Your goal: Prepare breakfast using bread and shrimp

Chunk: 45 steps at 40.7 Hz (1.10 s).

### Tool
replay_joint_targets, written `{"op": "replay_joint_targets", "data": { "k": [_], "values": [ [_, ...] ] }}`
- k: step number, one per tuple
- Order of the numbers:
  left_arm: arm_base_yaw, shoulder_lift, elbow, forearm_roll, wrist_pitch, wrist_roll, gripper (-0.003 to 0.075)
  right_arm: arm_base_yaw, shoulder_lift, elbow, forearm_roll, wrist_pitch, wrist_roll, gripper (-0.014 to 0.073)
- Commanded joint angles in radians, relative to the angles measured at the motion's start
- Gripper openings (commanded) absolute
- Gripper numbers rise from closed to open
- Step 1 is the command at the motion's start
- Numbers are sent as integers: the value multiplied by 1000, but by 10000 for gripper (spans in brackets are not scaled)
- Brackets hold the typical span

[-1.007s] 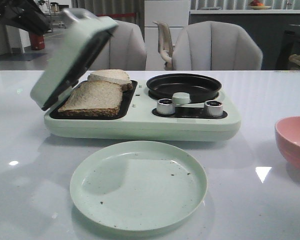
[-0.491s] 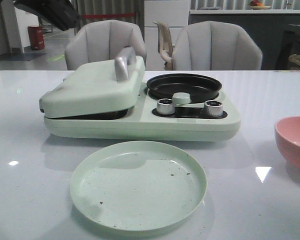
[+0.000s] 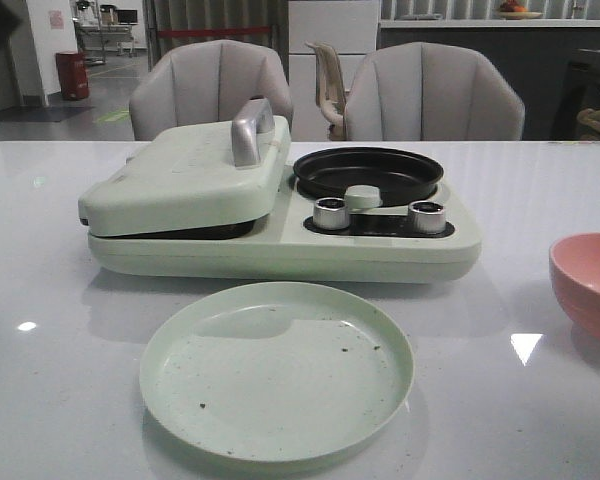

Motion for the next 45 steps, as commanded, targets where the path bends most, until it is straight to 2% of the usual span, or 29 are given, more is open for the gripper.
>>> {"op": "replay_joint_targets", "data": {
  "k": [1,10,16,20,33,39,45],
  "values": [
    [-6,-114,36,71,-52,-92,105,-3,-3,-25,-15,-55,-5,463],
    [-6,-306,144,74,-52,-95,104,-3,5,-25,-20,-74,-5,463],
    [-6,-355,155,74,-52,-95,104,-25,55,-30,-129,-66,53,463],
    [-6,-356,155,74,-54,-95,104,-97,121,-56,-177,-42,112,463],
    [-6,-354,155,72,-54,-95,104,-424,446,-240,-147,33,101,463],
    [-6,-354,155,72,-54,-95,104,-540,619,-329,-60,62,0,463],
    [-6,-354,155,72,-54,-95,104,-590,789,-418,17,73,-96,463]
  ]
}}
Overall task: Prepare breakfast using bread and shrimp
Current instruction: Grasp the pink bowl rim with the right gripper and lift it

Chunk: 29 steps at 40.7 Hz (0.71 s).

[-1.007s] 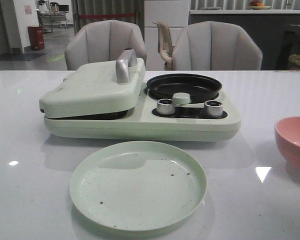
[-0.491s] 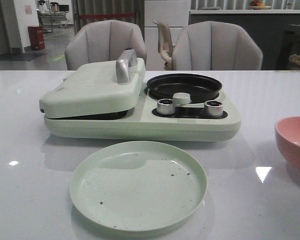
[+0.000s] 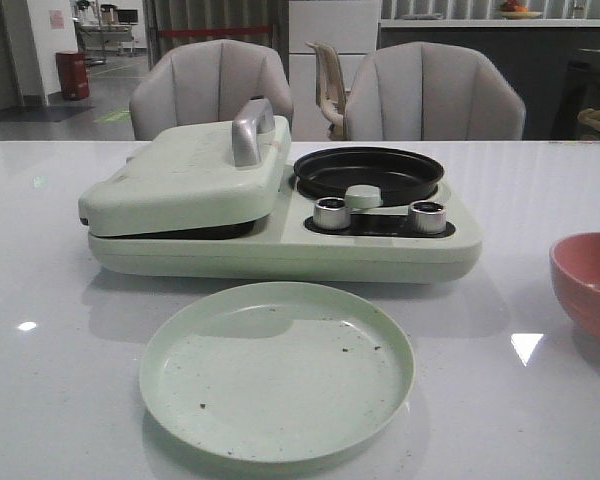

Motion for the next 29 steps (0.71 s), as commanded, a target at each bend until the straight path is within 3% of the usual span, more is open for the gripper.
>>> {"op": "replay_joint_targets", "data": {
  "k": [1,14,24,29],
  "values": [
    [-6,2,-27,-15,-69,-11,104,-26,66,-78,33,-12,-64,463],
    [-6,2,-27,-15,-69,-11,104,-25,312,-209,56,-4,-110,446],
    [-6,2,-27,-15,-69,-11,104,-25,343,-218,67,-13,-124,176],
    [-6,2,-27,-15,-69,-11,104,-24,342,-222,67,-14,-141,87]
  ]
}}
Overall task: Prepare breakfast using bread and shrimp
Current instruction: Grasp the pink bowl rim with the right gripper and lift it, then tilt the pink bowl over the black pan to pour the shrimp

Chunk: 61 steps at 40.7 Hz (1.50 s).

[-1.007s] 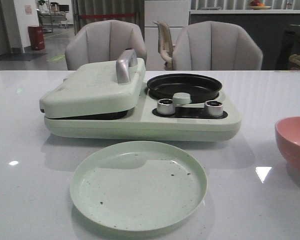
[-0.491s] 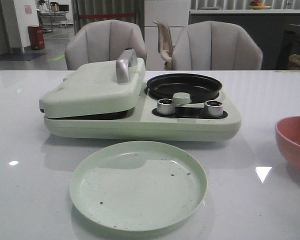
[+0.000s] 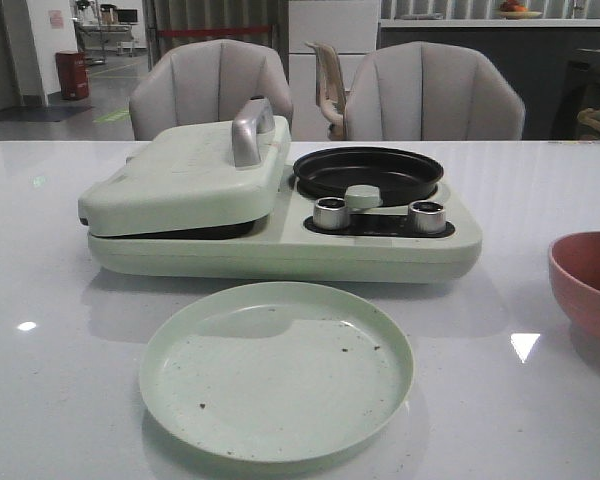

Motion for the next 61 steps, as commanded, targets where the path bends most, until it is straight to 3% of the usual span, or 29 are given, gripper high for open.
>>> {"op": "replay_joint_targets", "data": {
  "k": [1,4,13,19,26,33,39,54,61],
  "values": [
    [-6,2,-27,-15,-69,-11,104,-4,-48,-37,-6,-18,-33,73],
    [-6,2,-27,-15,-69,-11,104,7,-69,-50,-4,-32,-57,31],
    [-6,2,-27,-15,-69,-11,104,122,-157,-203,-85,-70,-66,36],
    [-6,2,-27,-15,-69,-11,104,267,-150,-389,-309,-52,-34,43],
    [-6,2,-27,-15,-69,-11,104,465,-106,-549,-704,-23,185,43],
    [-6,2,-27,-15,-69,-11,104,631,-38,-606,-1127,-2,374,43],
    [-6,2,-27,-15,-68,-11,104,707,26,-606,-1407,23,516,43],
    [-6,2,-27,-15,-70,-11,104,764,171,-606,-1823,161,759,43],
    [-6,2,-27,-15,-71,-11,104,766,182,-616,-1843,172,762,43]
  ]
}}
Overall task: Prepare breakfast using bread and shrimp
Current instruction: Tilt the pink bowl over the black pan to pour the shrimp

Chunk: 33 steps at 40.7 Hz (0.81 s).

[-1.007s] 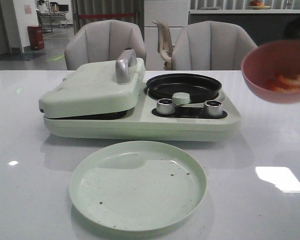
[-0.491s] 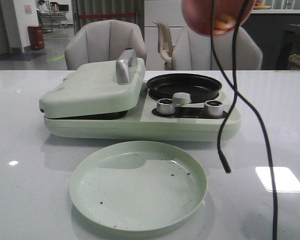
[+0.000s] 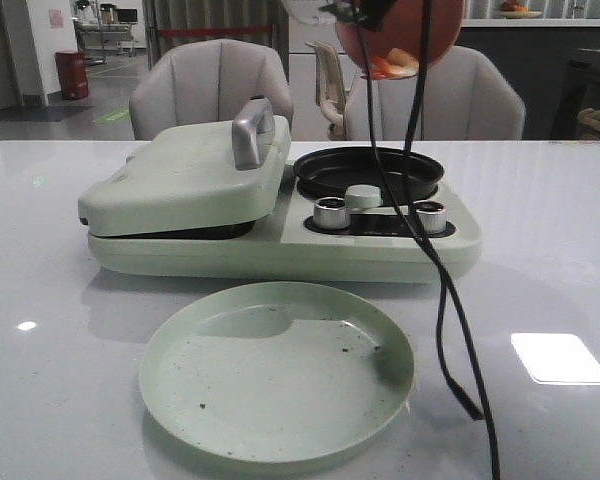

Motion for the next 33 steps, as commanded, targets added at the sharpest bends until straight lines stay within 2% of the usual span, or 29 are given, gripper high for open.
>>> {"op": "replay_joint_targets", "data": {
  "k": [1,24,30,33],
  "values": [
    [-6,2,-27,-15,-73,-9,104,0,-65,-48,-139,52,18,43],
    [-6,2,-27,-12,-74,-9,104,-1,-65,-105,-128,53,18,43],
    [-6,2,-27,-12,-74,-9,104,-1,-74,-105,-58,106,16,43],
    [-6,2,-27,-12,-74,-9,104,-6,-103,-105,61,127,-19,42]
  ]
}}
